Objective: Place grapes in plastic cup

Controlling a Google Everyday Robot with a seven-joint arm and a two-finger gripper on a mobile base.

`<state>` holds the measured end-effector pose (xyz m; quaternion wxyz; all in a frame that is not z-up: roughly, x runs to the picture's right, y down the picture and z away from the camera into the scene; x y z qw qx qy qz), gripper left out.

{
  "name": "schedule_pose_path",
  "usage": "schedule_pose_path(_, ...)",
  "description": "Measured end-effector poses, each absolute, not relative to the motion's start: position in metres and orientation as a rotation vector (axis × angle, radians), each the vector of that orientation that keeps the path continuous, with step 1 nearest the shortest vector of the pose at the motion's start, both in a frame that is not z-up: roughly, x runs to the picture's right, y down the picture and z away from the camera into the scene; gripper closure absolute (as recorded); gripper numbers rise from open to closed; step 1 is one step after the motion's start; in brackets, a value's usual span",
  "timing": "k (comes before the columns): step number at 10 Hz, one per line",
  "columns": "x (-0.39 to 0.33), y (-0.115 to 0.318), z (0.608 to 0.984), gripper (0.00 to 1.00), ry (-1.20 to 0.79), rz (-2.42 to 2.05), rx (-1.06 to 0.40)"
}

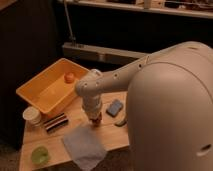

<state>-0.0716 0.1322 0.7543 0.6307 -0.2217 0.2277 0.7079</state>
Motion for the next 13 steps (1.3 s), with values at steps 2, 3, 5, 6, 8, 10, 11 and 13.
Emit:
schedule_pose_path(2, -0.075, 0.118, 0.74, 1.0, 0.489, 1.606, -0.464)
schedule_pose_path(3, -0.075, 0.113, 0.733, 1.0, 0.474, 1.601, -0.447)
schedule_pose_path(5, -0.081, 0.103, 0.717, 1.0, 0.445, 1.581, -0.414)
schedule_pose_path(6, -0.086, 0.101, 0.711, 1.0, 0.437, 1.57, -0.401)
schedule_pose_path(8, -0.091, 0.094, 0.699, 1.0, 0.413, 1.555, -0.389)
schedule_pose_path(10, -0.101, 0.09, 0.684, 1.0, 0.362, 1.537, -0.426)
schedule_pose_path(11, -0.108, 0.088, 0.675, 1.0, 0.332, 1.522, -0.443)
schedule_pose_path(13, -0.125, 0.084, 0.655, 1.0, 0.274, 1.48, -0.481)
